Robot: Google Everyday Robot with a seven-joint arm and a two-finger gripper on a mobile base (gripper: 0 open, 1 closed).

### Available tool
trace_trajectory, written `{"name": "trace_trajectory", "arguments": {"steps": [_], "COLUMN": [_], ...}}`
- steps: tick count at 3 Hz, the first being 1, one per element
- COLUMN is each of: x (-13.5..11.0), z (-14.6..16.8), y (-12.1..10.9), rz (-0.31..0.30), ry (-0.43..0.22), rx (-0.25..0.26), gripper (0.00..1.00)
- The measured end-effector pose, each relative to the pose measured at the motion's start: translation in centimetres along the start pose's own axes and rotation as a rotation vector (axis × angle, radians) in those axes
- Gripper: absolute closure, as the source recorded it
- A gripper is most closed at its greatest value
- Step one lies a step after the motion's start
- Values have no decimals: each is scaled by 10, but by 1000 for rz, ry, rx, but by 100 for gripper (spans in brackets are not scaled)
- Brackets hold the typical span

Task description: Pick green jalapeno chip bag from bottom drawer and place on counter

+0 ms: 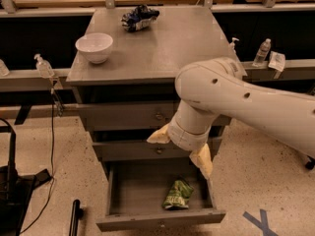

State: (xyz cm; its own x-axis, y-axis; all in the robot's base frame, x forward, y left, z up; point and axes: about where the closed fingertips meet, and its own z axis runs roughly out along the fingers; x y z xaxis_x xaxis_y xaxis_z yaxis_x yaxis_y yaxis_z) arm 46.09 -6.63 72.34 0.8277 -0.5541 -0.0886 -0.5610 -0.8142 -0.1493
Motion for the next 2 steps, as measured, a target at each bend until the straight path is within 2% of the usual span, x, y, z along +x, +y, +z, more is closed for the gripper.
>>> {"name": "trace_trajectory", "arguments": {"steps": [1,2], "x": [22,34], "z": [64,121], "y": [13,17], "rz": [-128,-197], "ry": [-27,-44], "rx": [53,83], "gripper": [0,0]}}
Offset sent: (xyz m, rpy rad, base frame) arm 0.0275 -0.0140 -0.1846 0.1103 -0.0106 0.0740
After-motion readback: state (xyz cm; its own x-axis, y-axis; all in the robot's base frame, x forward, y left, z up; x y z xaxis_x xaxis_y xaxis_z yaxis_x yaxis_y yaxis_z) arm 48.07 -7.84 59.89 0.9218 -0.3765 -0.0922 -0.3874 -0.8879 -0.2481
